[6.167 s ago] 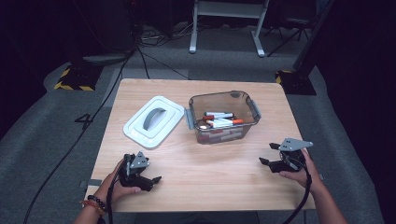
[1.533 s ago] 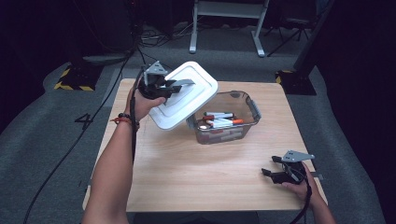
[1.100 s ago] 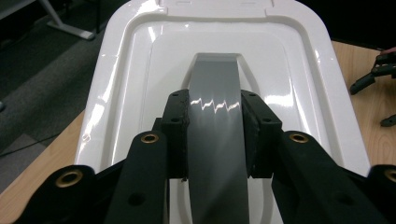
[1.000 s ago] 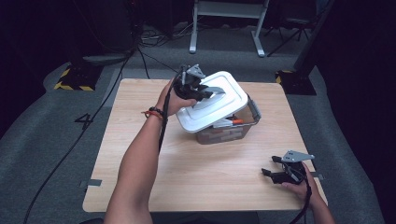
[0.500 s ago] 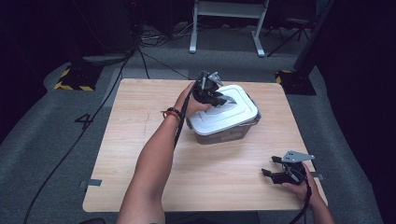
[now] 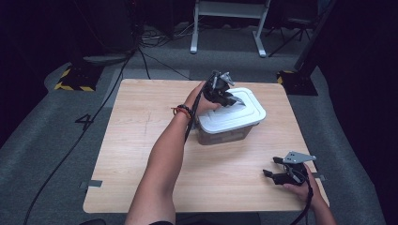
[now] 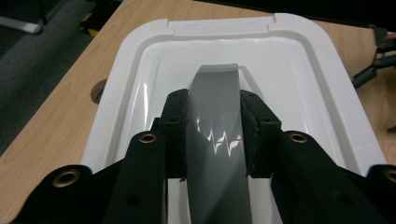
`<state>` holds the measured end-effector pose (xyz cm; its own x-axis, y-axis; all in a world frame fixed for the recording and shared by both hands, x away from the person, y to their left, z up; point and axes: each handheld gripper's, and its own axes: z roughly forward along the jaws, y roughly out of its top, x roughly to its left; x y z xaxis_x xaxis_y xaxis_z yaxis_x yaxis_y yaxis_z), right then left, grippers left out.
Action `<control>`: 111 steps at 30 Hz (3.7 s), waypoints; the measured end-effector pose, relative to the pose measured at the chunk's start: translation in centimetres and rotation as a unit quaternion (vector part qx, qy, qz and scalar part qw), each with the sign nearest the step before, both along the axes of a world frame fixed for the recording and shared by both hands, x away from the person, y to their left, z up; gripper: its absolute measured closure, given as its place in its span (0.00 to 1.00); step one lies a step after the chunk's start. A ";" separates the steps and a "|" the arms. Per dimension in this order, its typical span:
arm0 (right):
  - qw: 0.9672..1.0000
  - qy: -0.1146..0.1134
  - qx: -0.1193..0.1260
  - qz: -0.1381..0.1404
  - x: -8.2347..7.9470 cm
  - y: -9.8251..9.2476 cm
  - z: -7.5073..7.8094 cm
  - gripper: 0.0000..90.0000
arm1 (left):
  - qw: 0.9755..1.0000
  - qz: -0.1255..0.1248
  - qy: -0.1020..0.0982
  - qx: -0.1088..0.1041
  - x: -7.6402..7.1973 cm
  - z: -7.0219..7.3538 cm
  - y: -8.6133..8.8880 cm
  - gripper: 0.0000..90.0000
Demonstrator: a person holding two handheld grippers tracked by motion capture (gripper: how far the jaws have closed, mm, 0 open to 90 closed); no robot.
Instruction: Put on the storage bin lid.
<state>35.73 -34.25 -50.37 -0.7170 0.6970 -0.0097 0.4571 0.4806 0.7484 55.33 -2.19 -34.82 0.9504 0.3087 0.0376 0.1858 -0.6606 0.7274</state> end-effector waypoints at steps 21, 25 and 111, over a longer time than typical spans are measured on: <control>1.000 0.001 0.000 0.000 0.0 0.0 0.0 0.28 | 0.995 0.098 -0.006 0.023 -1.1 -0.8 6.1 0.25; 1.000 0.002 0.001 -0.001 0.0 0.0 0.0 0.28 | 0.995 0.102 -0.007 0.008 -1.4 -0.7 6.3 0.23; 1.000 0.002 0.001 0.000 0.0 0.0 0.0 0.28 | 0.974 0.173 -0.131 0.063 -12.9 -0.4 16.8 0.20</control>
<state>35.76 -34.25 -50.38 -0.7169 0.6971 -0.0057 0.4602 0.4793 0.7473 42.43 14.59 -35.24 0.7434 0.5860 0.3224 0.2323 -0.6782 0.6972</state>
